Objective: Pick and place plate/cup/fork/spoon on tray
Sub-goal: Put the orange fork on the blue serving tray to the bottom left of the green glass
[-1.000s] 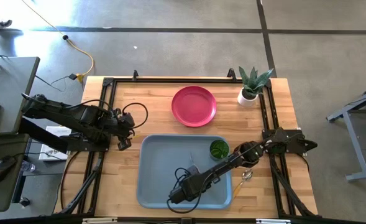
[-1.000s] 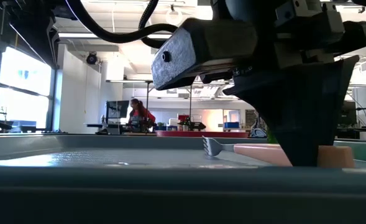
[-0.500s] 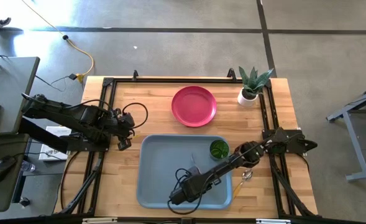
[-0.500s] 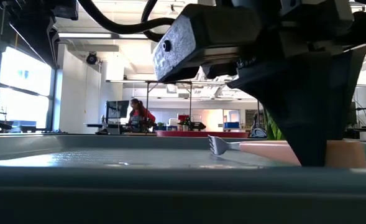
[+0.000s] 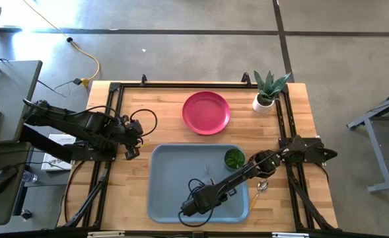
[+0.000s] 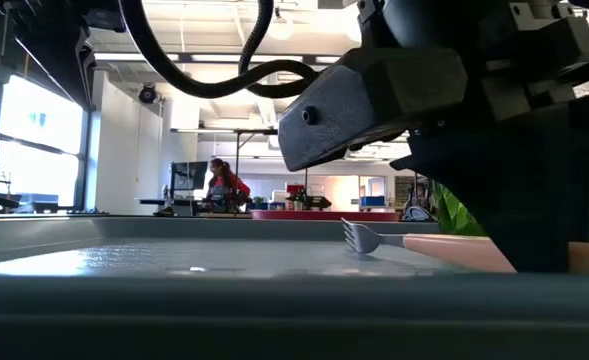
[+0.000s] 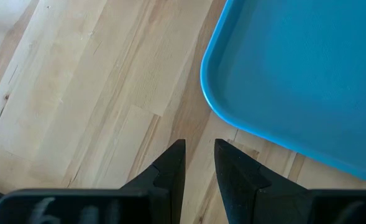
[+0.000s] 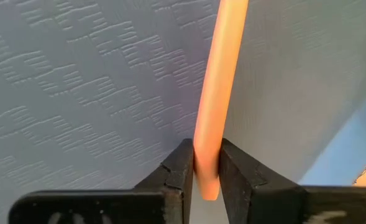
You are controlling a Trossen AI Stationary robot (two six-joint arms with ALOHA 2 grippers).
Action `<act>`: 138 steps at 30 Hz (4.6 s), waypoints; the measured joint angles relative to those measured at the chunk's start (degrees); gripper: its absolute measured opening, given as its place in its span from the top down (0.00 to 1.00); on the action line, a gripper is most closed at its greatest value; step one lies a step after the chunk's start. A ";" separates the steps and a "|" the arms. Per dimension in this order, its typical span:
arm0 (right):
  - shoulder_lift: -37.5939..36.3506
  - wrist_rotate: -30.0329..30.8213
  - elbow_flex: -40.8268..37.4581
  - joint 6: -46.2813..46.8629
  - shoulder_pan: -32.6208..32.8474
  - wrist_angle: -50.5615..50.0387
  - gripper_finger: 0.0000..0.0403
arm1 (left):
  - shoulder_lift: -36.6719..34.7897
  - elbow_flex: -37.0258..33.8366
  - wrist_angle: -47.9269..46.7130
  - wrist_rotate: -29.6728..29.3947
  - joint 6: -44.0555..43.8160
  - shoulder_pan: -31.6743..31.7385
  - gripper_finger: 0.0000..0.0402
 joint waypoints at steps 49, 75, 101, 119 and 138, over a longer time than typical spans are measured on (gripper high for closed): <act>-1.29 -0.14 1.64 0.29 -0.87 4.73 0.69 | -0.02 -0.01 0.00 -0.02 2.14 0.00 0.81; -1.86 9.18 2.47 0.26 -2.37 21.94 0.77 | -0.02 -0.01 0.07 -0.04 2.26 -0.01 0.81; -10.15 22.51 2.47 8.67 -5.38 18.24 0.77 | -0.02 0.00 0.04 -0.03 2.56 -0.01 0.81; -11.15 22.00 1.55 17.95 -11.06 10.54 0.77 | -0.02 -0.01 0.00 -0.02 4.07 -0.01 0.81; -16.19 30.00 2.38 13.66 -10.66 3.54 0.77 | 0.00 0.00 0.93 -0.19 6.14 -0.02 0.80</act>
